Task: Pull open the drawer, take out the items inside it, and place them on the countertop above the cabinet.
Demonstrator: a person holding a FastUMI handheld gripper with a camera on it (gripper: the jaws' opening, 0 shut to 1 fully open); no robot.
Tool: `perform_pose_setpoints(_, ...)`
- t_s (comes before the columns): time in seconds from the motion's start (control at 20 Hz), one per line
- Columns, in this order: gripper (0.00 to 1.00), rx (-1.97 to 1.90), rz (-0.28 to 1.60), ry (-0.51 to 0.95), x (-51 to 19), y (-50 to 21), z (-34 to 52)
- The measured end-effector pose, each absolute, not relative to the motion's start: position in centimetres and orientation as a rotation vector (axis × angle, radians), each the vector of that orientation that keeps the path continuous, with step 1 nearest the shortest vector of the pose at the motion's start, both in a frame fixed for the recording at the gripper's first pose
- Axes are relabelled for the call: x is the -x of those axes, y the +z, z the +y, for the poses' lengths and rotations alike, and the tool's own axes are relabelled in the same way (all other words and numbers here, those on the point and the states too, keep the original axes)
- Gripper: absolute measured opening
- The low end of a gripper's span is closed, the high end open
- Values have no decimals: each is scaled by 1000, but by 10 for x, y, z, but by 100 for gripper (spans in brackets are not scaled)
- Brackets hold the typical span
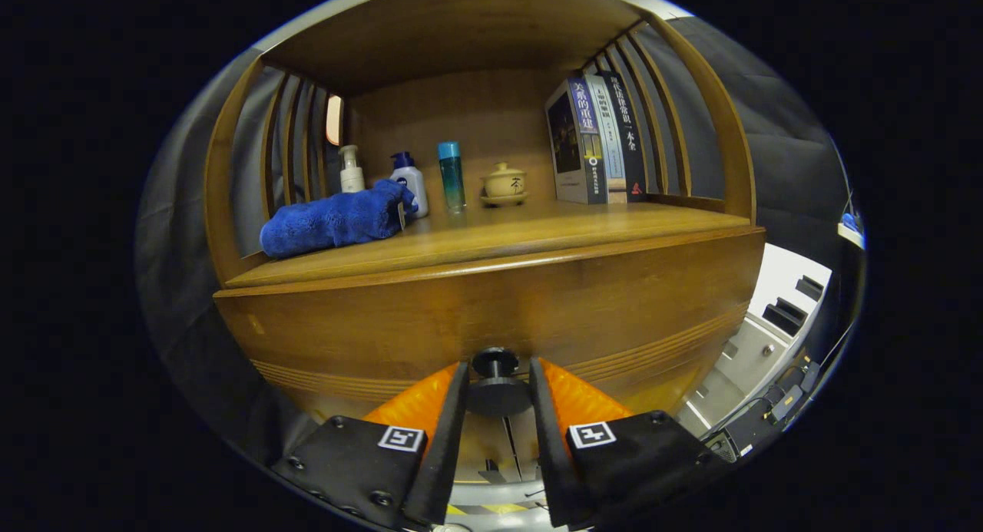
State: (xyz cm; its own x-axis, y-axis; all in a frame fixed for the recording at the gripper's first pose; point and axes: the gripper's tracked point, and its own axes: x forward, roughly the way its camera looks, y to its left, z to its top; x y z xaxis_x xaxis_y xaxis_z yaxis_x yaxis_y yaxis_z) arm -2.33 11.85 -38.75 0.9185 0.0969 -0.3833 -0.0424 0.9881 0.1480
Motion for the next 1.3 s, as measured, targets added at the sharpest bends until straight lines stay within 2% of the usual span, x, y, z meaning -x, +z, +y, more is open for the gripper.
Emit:
perform_pose_setpoints(0.2,52,-147,388,59,22,-387,119)
perform_pose_setpoints(0.55,38,-165,371,72,23,-387,116)
perform_pose_setpoints(1.3,38,-177,356,65,67,-381,112)
